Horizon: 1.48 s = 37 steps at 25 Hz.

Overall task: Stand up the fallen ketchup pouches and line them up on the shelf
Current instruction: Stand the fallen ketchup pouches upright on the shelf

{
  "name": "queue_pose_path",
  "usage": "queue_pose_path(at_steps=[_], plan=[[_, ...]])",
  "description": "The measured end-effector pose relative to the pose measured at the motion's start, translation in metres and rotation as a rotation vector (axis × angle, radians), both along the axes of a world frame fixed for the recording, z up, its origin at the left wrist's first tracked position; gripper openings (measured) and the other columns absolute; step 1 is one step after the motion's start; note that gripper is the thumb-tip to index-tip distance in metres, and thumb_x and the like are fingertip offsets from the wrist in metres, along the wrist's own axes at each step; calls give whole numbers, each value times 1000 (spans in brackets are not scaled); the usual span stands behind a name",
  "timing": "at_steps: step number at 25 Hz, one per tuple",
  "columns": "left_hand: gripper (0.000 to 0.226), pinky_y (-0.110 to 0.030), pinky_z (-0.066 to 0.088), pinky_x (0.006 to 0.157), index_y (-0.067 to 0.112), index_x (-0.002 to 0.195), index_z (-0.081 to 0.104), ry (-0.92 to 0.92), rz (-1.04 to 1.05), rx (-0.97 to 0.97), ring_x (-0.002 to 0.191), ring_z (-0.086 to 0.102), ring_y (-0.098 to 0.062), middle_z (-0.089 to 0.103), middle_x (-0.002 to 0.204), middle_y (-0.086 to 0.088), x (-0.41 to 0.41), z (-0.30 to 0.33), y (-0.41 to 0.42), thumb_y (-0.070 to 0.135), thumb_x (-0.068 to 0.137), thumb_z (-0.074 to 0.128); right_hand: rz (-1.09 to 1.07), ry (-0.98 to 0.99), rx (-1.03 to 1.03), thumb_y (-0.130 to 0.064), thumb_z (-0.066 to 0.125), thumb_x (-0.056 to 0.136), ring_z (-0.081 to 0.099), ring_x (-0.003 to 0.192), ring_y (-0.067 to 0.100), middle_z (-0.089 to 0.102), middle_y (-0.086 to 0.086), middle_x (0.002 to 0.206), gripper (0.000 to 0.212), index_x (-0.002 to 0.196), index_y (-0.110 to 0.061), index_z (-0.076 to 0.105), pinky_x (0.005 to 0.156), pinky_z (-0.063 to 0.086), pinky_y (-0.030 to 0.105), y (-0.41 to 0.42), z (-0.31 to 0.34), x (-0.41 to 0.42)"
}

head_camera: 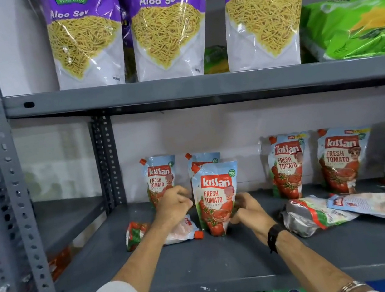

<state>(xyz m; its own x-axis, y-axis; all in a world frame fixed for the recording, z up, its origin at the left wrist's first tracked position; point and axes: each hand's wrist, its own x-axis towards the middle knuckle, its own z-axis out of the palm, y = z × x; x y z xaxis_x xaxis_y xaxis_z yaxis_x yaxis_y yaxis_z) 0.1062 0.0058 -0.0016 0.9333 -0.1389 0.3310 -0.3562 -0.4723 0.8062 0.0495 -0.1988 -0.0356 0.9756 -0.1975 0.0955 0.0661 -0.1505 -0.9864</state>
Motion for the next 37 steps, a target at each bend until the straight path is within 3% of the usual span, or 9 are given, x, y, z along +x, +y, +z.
queue_pose_path(at_steps=[5, 9, 13, 17, 21, 24, 26, 32, 37], plan=[[23, -34, 57, 93, 27, 102, 73, 12, -166, 684, 98, 67, -8, 74, 114, 5, -16, 13, 51, 34, 81, 80, -450, -241, -32, -24, 72, 86, 61, 66, 16, 66, 4, 78, 15, 86, -15, 60, 63, 56, 36, 12, 12, -25], [82, -39, 48, 102, 29, 137, 59, 39, -182, 1000, 125, 58, -20, 61, 141, 3, -28, 6, 78, 55, 63, 85, -167, -158, -254, -23, 66, 89, 59, 47, 4, 70, 3, 62, 27, 66, -10, 70, 44, 48, 21, 50, 14, -36], [32, -47, 56, 90, 20, 117, 65, -366, -97, 1176, 102, 69, -27, 74, 116, -7, -32, -11, 82, 38, 92, 60, -9, -108, -450, -10, 66, 84, 67, 68, 8, 78, 3, 76, 16, 72, -10, 77, 58, 52, 16, 85, 6, -31], [27, -45, 60, 81, 22, 119, 60, -375, 25, 965, 96, 73, -28, 75, 111, -8, -21, -7, 104, 31, 93, 56, 56, -144, -505, -13, 70, 85, 65, 63, 4, 76, -3, 72, 14, 78, -6, 80, 65, 55, 23, 106, -4, -20], [22, -37, 64, 73, 16, 113, 70, -252, 51, 268, 90, 76, -20, 79, 103, -3, -19, 6, 119, 22, 101, 53, -14, -89, -492, -38, 70, 89, 67, 89, 10, 75, 0, 104, 34, 107, -9, 72, 78, 54, 21, 128, -1, -12], [25, -32, 64, 73, 17, 112, 72, -13, -68, -351, 91, 77, -15, 80, 102, -3, -17, 14, 127, 16, 105, 48, 124, -76, -154, -38, 66, 93, 64, 115, 18, 68, 1, 126, 47, 129, -7, 60, 103, 51, 34, 150, 9, -9], [26, -27, 62, 73, 22, 108, 73, 97, -153, -578, 93, 77, -12, 81, 104, -3, -16, 13, 128, 18, 106, 47, 276, -109, 131, -26, 61, 98, 68, 115, 23, 72, 6, 124, 35, 129, -9, 62, 104, 53, 43, 162, 14, -5], [26, -28, 56, 74, 17, 113, 73, 151, -15, -520, 96, 70, -11, 76, 104, 2, 1, -3, 125, 19, 105, 48, 76, -134, 55, -8, 59, 98, 72, 105, 23, 77, 9, 114, 21, 116, -6, 70, 96, 58, 46, 165, 17, 18], [26, -38, 62, 72, 21, 91, 75, 187, 64, -528, 94, 73, -22, 78, 97, -3, 13, -16, 126, 15, 103, 53, 47, -102, -13, -7, 60, 97, 72, 105, 19, 77, 6, 112, 19, 110, -10, 73, 98, 56, 47, 166, 6, 31]])
